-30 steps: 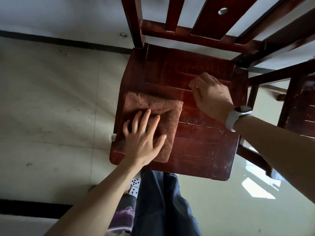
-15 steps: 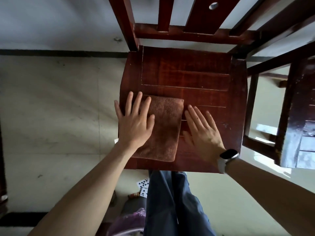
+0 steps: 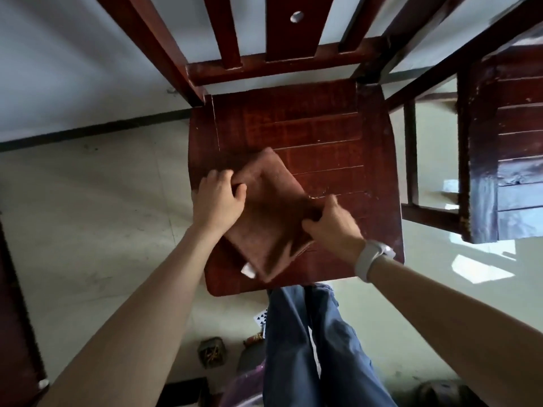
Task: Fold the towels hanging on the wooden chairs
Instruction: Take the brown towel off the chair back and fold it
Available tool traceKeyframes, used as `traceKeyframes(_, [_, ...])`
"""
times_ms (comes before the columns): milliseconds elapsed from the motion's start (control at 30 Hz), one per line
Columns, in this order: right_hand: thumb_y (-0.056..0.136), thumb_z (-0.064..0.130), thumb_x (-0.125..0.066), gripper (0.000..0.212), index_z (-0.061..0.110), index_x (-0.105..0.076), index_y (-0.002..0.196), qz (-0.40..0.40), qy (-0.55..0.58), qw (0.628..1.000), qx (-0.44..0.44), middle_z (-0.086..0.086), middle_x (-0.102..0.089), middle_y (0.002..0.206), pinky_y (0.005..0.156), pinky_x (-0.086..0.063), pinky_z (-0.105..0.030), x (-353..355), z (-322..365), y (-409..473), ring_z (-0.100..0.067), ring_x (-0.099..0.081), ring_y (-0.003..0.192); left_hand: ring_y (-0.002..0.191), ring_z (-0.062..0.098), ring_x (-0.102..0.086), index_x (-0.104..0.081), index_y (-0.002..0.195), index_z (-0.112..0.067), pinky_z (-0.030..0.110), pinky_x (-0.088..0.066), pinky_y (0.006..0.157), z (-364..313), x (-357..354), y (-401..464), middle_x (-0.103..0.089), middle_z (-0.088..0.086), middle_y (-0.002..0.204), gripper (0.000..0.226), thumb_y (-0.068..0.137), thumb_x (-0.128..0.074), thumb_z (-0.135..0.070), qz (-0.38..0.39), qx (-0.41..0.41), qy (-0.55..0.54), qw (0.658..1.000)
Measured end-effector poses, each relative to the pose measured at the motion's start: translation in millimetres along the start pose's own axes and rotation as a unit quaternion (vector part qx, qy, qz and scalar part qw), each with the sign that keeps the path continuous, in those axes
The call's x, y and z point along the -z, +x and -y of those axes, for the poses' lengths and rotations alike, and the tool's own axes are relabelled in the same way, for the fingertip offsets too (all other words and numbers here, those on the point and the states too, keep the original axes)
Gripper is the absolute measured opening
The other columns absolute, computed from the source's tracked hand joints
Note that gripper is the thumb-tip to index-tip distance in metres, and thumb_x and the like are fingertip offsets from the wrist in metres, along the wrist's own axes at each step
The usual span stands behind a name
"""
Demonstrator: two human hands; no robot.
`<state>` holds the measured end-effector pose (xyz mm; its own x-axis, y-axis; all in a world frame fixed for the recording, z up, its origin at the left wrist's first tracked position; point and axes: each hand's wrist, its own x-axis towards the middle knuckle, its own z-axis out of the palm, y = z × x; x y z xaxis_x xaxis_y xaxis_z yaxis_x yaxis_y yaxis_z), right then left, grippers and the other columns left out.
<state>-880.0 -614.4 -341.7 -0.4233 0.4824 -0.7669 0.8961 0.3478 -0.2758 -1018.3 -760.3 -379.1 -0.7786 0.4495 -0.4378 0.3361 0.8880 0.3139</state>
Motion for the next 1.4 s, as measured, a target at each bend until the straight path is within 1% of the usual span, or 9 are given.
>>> traceKeyframes(133, [0.08,0.021,-0.063,0.043,0.006,-0.049,0.117,-0.179,0.142,0.973,0.019,-0.014,-0.054,0.117,0.091,-0.039,-0.036,37,-21,20,-0.029,-0.048,0.112,0.104,0.029,-0.056,-0.054,0.118,-0.007,0.04,-0.047,0.088,-5,-3,-11,-0.059,0.012,0.113,0.045,0.085,-0.059,-0.036,0.039,0.081,-0.141,0.986])
traceKeyframes(267, [0.083,0.025,-0.063,0.03,0.005,-0.064,0.105,-0.07,0.258,0.959,-0.095,-0.014,-0.067,0.099,0.085,-0.051,-0.039,16,-36,17,-0.03,-0.063,0.095,0.098,0.021,-0.058,-0.054,0.121,-0.007,0.031,-0.046,0.083,-16,-2,-12,-0.061,0.007,0.112,0.044,0.086,-0.06,-0.033,0.042,0.162,-0.27,0.948])
traceKeyframes(467, [0.083,0.02,-0.06,0.018,0.005,-0.067,0.076,-0.048,0.36,0.922,-0.135,0.0,-0.058,0.064,0.066,-0.045,-0.03,0,-24,20,-0.021,-0.058,0.071,0.076,0.005,-0.062,-0.065,0.101,-0.015,0.014,-0.044,0.058,-25,5,-7,-0.067,-0.003,0.091,0.02,0.083,-0.066,-0.023,0.101,0.239,-0.44,0.86])
traceKeyframes(600, [0.081,0.017,-0.061,0.006,0.011,-0.062,0.081,-0.025,0.428,0.895,-0.127,-0.005,-0.063,0.081,0.068,-0.05,-0.029,5,-22,17,-0.02,-0.061,0.077,0.098,0.02,-0.063,-0.062,0.101,-0.017,0.033,-0.049,0.087,-30,13,-19,-0.067,0.006,0.103,0.017,0.084,-0.063,-0.017,0.099,0.253,-0.488,0.829])
traceKeyframes(667, [0.082,0.016,-0.063,0.007,0.011,-0.062,0.086,0.008,0.482,0.868,-0.119,-0.004,-0.065,0.08,0.059,-0.049,-0.025,10,-26,7,-0.017,-0.062,0.071,0.102,0.023,-0.061,-0.059,0.108,-0.013,0.034,-0.048,0.089,-37,19,-29,-0.065,0.01,0.109,0.023,0.085,-0.061,-0.013,0.089,0.255,-0.513,0.815])
traceKeyframes(933, [0.086,0.012,-0.058,0.023,0.01,-0.06,0.11,0.131,0.65,0.744,-0.079,-0.012,-0.067,0.108,0.079,-0.053,-0.037,85,-123,-75,-0.026,-0.063,0.101,0.095,0.012,-0.065,-0.052,0.123,-0.023,0.027,-0.051,0.072,-129,53,-113,-0.067,0.001,0.107,0.04,0.086,-0.058,-0.008,0.142,0.178,-0.525,0.82])
traceKeyframes(1033, [0.088,0.009,-0.055,0.032,0.01,-0.054,0.12,0.088,0.683,0.722,-0.068,-0.015,-0.062,0.113,0.097,-0.042,-0.045,124,-188,-117,-0.027,-0.057,0.109,0.099,0.014,-0.064,-0.052,0.122,-0.021,0.033,-0.05,0.084,-200,44,-153,-0.066,0.003,0.11,0.038,0.088,-0.056,-0.006,0.174,0.124,-0.5,0.839])
traceKeyframes(1233, [0.091,0.011,-0.052,0.02,0.021,-0.058,0.107,-0.049,0.712,0.7,-0.042,-0.005,-0.065,0.094,0.062,-0.05,-0.025,221,-352,-205,-0.011,-0.064,0.08,0.107,0.01,-0.061,-0.053,0.121,-0.029,0.034,-0.049,0.09,-390,3,-230,-0.064,-0.004,0.115,0.043,0.079,-0.063,-0.028,0.215,-0.019,-0.386,0.897])
traceKeyframes(1400, [0.094,0.019,-0.048,0.02,0.025,-0.056,0.111,-0.171,0.701,0.691,-0.041,0.002,-0.066,0.1,0.071,-0.048,-0.025,292,-485,-270,-0.008,-0.063,0.089,0.1,0.001,-0.062,-0.055,0.105,-0.053,0.023,-0.048,0.081,-551,-37,-288,-0.065,-0.015,0.109,0.036,0.074,-0.062,-0.036,0.284,-0.118,-0.349,0.885])
